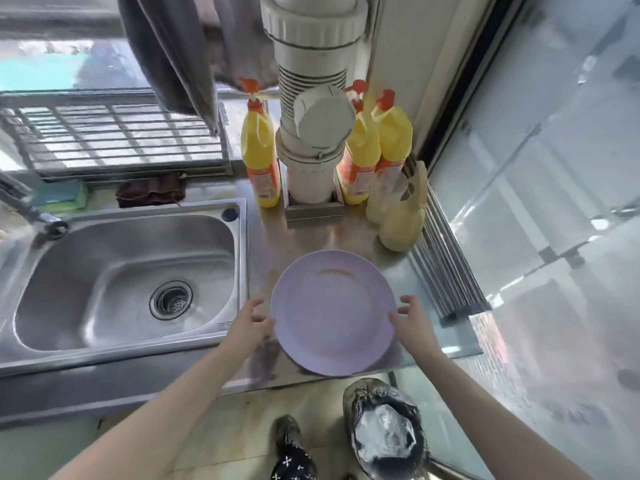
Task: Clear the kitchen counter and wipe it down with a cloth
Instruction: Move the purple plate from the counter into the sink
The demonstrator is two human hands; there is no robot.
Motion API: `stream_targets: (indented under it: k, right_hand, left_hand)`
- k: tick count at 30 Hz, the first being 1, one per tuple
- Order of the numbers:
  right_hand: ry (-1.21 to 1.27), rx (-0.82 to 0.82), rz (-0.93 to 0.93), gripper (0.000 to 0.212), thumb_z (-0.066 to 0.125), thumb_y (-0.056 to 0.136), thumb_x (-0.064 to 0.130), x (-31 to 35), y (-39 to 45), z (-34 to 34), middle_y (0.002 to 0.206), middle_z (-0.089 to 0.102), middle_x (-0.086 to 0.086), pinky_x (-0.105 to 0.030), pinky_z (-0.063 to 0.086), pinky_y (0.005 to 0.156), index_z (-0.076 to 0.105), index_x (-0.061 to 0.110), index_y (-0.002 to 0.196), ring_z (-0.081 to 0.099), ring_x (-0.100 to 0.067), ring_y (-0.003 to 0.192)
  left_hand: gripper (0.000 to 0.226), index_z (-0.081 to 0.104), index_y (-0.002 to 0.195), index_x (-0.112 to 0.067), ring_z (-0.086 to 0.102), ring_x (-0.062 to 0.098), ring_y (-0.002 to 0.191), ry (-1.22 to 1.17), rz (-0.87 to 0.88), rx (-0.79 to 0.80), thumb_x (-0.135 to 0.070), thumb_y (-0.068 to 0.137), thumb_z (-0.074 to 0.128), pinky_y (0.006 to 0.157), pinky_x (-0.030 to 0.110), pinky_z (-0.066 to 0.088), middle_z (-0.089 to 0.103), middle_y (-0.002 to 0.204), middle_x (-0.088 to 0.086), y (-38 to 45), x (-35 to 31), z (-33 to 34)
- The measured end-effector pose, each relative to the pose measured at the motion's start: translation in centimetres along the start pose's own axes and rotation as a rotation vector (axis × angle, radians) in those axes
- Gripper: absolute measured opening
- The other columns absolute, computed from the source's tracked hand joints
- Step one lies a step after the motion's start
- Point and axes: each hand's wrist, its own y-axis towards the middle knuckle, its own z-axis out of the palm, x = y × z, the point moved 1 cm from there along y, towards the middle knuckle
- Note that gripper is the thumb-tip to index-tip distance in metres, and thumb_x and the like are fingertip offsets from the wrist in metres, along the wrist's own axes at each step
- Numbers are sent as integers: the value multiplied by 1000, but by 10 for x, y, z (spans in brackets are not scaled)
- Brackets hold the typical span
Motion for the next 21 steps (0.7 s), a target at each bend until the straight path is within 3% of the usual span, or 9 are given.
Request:
stream_targets:
  k: [3, 6, 9, 14, 21]
  right_hand:
    - [16, -19, 74, 47, 55, 89, 13, -2, 3, 6, 108, 57, -13, -34, 42, 80, 38, 3, 132, 53, -25, 92]
    - [-11, -32, 133, 38, 54, 88, 12, -7, 5, 11, 112, 59, -16, -37, 45, 82, 45, 3, 124, 56, -29, 98]
    - [-33, 1, 168, 29, 51, 85, 8, -10, 8, 15, 106, 60, -14, -36, 45, 76, 50, 5, 115, 54, -27, 91]
    - [51, 24, 187, 24, 45, 77, -1, -11, 20, 14, 85, 64, -18, -55, 55, 72, 53, 10, 96, 63, -36, 82]
    - [124, 157, 53, 26, 47, 80, -4, 52, 29, 20, 92, 61, -23, -34, 52, 51, 52, 5, 104, 60, -30, 66]
  left_hand:
    - [45, 35, 133, -18, 58, 23, 78, 36, -23, 37, -12, 91, 49, 62, 26, 46, 56, 93, 5, 12, 0, 0]
    - [41, 38, 130, -19, 61, 20, 70, 57, -48, 24, -12, 92, 49, 57, 27, 47, 59, 88, 4, 18, 5, 1]
    - [38, 41, 128, -21, 62, 16, 61, 70, -54, 32, -10, 92, 48, 54, 26, 48, 63, 79, 4, 22, 11, 5]
    - [42, 40, 129, -24, 60, 14, 58, 14, -81, 43, -10, 90, 51, 52, 24, 47, 64, 81, 2, 24, 12, 3]
    - [48, 39, 132, -21, 60, 21, 66, -170, -76, -60, -5, 89, 50, 63, 34, 52, 58, 92, 10, 8, -1, -35]
